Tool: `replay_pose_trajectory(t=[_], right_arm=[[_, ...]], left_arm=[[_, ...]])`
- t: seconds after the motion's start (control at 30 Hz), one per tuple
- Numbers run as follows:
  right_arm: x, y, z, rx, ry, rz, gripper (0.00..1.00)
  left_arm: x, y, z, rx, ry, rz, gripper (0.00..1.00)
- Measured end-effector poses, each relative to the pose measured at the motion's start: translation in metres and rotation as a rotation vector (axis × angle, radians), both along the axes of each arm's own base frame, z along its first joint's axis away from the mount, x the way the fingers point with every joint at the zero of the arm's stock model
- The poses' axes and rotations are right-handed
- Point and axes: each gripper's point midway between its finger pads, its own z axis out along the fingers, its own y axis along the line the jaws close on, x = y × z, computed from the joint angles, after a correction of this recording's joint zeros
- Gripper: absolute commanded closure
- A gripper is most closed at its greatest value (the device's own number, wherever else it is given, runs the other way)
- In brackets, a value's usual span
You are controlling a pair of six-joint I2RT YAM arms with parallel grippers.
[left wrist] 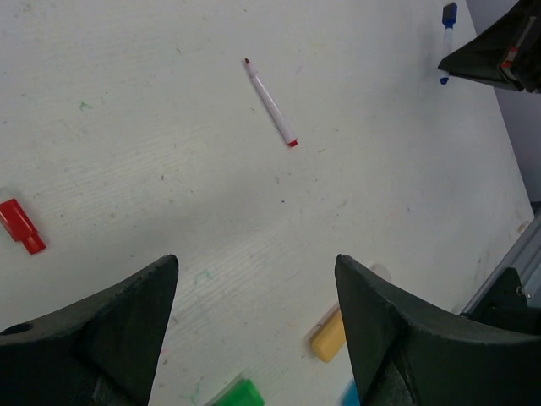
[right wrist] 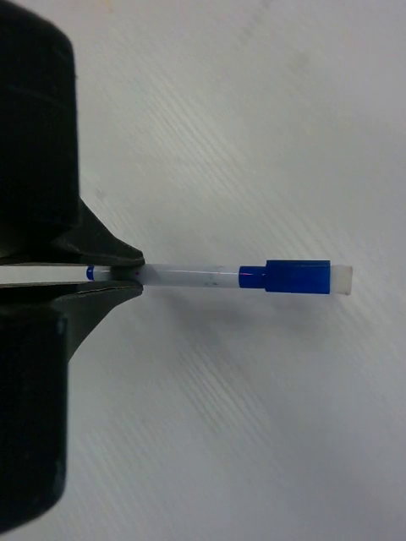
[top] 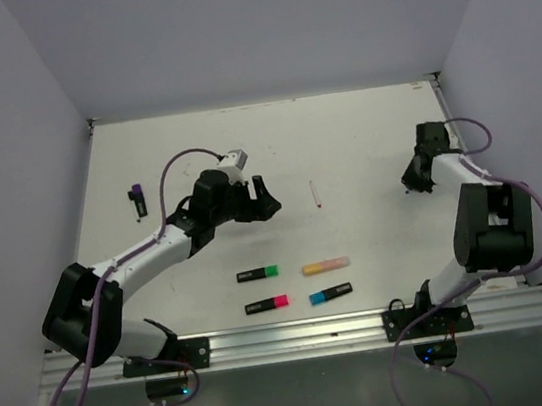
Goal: Open the pen caps
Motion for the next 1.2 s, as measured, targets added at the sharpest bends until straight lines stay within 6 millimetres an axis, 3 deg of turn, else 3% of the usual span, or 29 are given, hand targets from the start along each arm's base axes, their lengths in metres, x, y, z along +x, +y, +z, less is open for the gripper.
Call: replay_pose_trajectory(t=[0.17, 0.27, 0.37, 0.5, 0.67, 0.9, 1.2], right_arm=[[0.023, 0.094, 0.06, -0.015, -0.148, 0.376, 1.0], [0.021, 0.148, 0.081, 0.033, -0.219, 0.565, 1.0], [0.006, 0.193, 0.085, 0.105, -0.256, 0.727, 1.0], [-0.026, 0.239, 0.069, 0.219, -0.258, 0.897, 1.0], [-0.057, 0.278, 0.057, 0.335, -0.25, 1.03, 1.0], [-0.06, 0.318, 0.082, 0.447, -0.36, 1.112, 1.0], [-0.065, 0.34, 0.087, 0.506, -0.387, 1.147, 1.0]], left_arm=[[0.001, -0.013, 0.001, -0.054, 0.044, -0.039, 0.21], [0.003, -0.02, 0.007, -0.103, 0.064, -0.052, 0.21], [0.006, -0.023, 0.011, -0.16, 0.091, -0.058, 0.22], [0.018, -0.023, 0.017, -0.266, 0.131, -0.048, 0.25], [0.029, -0.026, 0.015, -0.34, 0.172, -0.041, 0.26], [0.03, -0.033, 0.006, -0.383, 0.226, -0.042, 0.32], [0.03, -0.037, 0.003, -0.415, 0.263, -0.041, 0.41]])
